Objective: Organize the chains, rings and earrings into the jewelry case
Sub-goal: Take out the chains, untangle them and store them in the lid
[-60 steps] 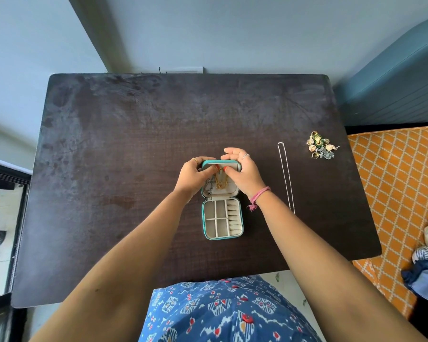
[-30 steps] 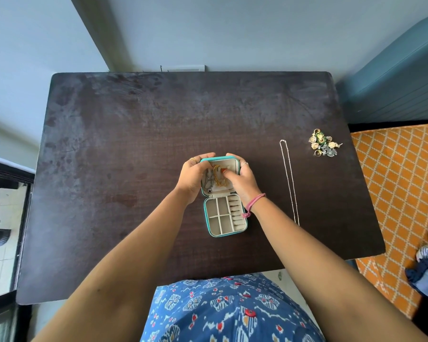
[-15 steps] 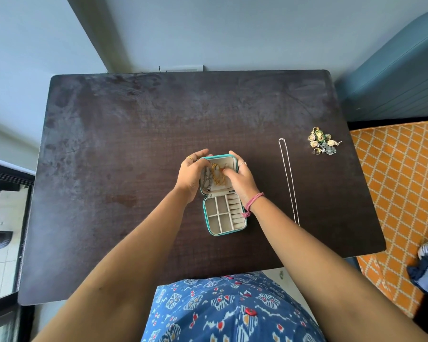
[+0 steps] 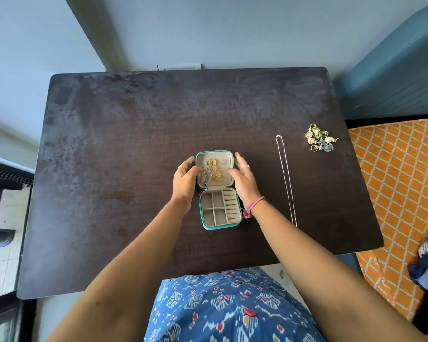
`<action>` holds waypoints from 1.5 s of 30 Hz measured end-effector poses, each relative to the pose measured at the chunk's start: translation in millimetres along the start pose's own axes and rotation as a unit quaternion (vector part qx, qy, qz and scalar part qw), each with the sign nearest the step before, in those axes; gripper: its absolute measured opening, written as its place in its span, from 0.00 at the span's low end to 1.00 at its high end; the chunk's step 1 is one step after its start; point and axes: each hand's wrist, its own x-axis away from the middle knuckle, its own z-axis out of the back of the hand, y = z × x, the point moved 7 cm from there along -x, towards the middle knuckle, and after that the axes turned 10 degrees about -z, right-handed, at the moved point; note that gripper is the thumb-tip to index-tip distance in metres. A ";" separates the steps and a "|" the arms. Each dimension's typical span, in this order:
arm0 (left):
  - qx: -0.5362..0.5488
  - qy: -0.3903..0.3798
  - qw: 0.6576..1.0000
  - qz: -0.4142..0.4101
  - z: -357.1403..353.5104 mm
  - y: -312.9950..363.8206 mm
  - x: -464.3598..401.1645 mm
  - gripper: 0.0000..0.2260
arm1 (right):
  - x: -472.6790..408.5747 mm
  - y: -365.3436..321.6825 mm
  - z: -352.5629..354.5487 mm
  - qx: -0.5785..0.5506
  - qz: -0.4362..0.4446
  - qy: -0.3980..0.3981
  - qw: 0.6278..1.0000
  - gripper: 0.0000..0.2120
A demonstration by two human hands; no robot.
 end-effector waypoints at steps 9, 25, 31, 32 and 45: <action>-0.012 0.037 0.999 -0.007 5.0 -8.0 17.3 0.27 | 4.9 4.6 3.4 0.013 0.008 -0.035 0.999 0.27; -0.190 0.100 0.932 -0.291 -38.2 84.8 35.3 0.09 | -22.5 -84.7 143.0 0.213 0.196 0.197 0.937 0.09; -0.178 0.078 0.935 -0.298 -76.2 91.8 37.2 0.10 | -67.8 -99.7 172.1 0.317 0.135 0.175 0.922 0.12; -0.174 0.076 0.937 -0.293 -80.8 91.4 36.9 0.09 | -76.2 -96.9 172.2 0.352 0.118 0.152 0.916 0.12; -0.162 0.080 0.947 -0.264 -116.4 89.7 21.0 0.08 | -100.6 -107.6 156.3 0.478 0.155 0.141 0.853 0.08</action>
